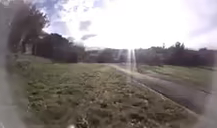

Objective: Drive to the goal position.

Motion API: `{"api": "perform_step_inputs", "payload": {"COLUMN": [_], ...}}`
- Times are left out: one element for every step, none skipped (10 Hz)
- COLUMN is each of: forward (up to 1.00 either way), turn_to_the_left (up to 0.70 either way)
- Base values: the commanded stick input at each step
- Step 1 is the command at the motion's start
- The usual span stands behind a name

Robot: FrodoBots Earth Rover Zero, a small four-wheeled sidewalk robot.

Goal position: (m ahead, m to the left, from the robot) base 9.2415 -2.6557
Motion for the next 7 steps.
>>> {"api": "perform_step_inputs", "payload": {"forward": [0.70, 0.70, 0.70, 0.70, 0.70, 0.70, 0.70], "turn_to_the_left": [0.00, 0.00, 0.00, 0.00, 0.00, 0.00, 0.00]}}
